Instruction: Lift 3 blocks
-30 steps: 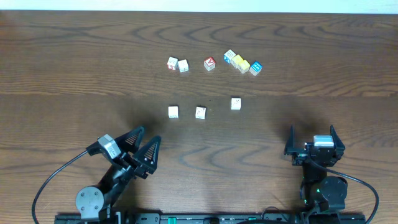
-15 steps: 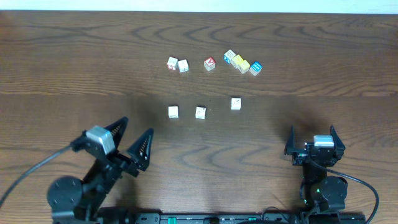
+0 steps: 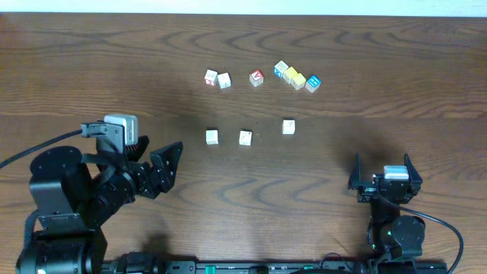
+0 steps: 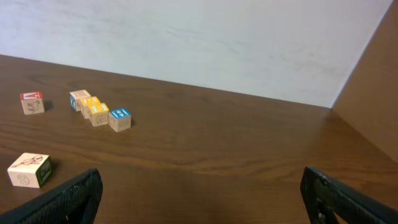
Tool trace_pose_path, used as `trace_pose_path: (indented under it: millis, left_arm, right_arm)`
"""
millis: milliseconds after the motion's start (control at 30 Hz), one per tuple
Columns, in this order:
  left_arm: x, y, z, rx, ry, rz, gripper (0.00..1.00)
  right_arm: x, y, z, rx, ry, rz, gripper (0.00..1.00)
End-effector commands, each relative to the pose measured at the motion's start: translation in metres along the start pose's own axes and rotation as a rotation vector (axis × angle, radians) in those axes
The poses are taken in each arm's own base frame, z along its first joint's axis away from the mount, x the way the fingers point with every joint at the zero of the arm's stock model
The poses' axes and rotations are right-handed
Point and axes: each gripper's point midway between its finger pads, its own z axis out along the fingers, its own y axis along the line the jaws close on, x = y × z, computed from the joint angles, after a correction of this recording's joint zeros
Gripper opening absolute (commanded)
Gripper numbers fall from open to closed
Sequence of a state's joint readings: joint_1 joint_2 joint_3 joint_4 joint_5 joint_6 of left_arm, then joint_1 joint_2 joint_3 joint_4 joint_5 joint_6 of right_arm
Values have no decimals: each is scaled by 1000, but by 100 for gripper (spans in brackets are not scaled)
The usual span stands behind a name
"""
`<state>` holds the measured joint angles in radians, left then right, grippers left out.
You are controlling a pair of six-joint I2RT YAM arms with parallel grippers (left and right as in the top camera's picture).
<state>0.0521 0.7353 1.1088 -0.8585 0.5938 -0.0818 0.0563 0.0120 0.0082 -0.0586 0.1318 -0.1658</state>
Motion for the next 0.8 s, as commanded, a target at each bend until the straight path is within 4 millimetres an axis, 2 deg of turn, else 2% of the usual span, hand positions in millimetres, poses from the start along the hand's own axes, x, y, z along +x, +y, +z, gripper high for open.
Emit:
trace_pose_path:
  millis: [0, 167, 333, 533, 767]
  left_arm:
    - [-7, -1, -2, -16, 17, -53, 77]
    - [6, 17, 11, -125, 200, -149, 77]
    - [25, 38, 34, -282, 406, -202, 77]
    - [41, 38, 71, -277, 533, -190, 77]
    - [62, 56, 96, -325, 659, -222, 77]
  right_arm:
    - [1, -4, 0, 19, 4, -6, 99]
    - [1, -4, 0, 19, 4, -6, 99]
    - [1, -4, 0, 19, 4, -6, 99]
    - [1, -4, 0, 19, 4, -6, 99]
    - [1, -4, 0, 19, 4, -6, 99]
